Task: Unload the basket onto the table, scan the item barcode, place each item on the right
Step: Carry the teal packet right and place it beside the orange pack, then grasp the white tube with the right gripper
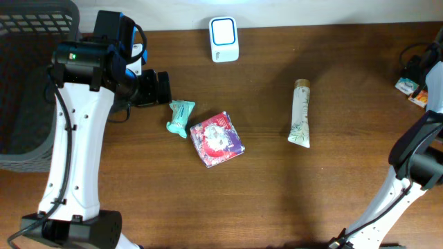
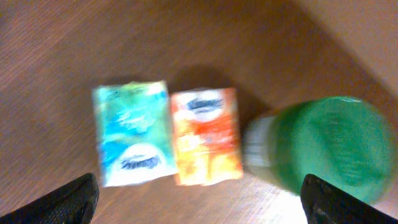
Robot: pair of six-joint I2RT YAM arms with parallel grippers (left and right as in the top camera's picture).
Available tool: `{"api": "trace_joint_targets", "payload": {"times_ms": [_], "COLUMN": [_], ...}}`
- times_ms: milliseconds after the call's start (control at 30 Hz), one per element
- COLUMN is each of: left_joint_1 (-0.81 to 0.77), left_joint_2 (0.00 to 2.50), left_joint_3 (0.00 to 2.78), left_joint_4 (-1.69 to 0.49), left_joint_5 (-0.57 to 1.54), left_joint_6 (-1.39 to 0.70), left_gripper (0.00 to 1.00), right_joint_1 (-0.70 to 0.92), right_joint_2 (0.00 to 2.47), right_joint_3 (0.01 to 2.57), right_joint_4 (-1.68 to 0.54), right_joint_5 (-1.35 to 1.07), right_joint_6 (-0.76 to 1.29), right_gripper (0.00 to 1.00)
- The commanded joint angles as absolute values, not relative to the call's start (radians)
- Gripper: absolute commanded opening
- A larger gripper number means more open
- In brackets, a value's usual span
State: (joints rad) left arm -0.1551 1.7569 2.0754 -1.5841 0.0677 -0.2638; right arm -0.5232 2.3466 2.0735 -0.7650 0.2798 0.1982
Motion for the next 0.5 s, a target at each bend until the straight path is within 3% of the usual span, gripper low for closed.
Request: {"api": "trace_joint_targets", "payload": {"times_ms": [0, 167, 233, 467], "left_joint_1": [-0.159, -0.159, -0.159, -0.159], "left_joint_2": [1.756, 1.756, 1.756, 1.756], "left_joint_3": [2.078, 2.078, 2.078, 2.078], "left_joint_4": [-1.583, -1.583, -1.583, -1.583], "left_joint_5": [0.064, 0.064, 0.064, 0.064], "left_joint_6": [-0.249, -0.249, -0.249, -0.249], "left_gripper": [0.99, 0.99, 0.99, 0.99], "right_joint_1": [-0.48, -0.238, -0.125, 0.255], "right_joint_2": [2.315, 2.106, 2.112, 2.152], "right_joint_3": [2.069, 2.07, 2.07, 2.057], "right_joint_4": [-0.775, -0.897, -1.007, -1.17], "right_joint_5": [0.078, 0.012, -0.149, -0.154], "right_joint_6": [0.16, 0.166, 0.166, 0.166], "right_gripper": [0.99, 0.99, 0.99, 0.99]}}
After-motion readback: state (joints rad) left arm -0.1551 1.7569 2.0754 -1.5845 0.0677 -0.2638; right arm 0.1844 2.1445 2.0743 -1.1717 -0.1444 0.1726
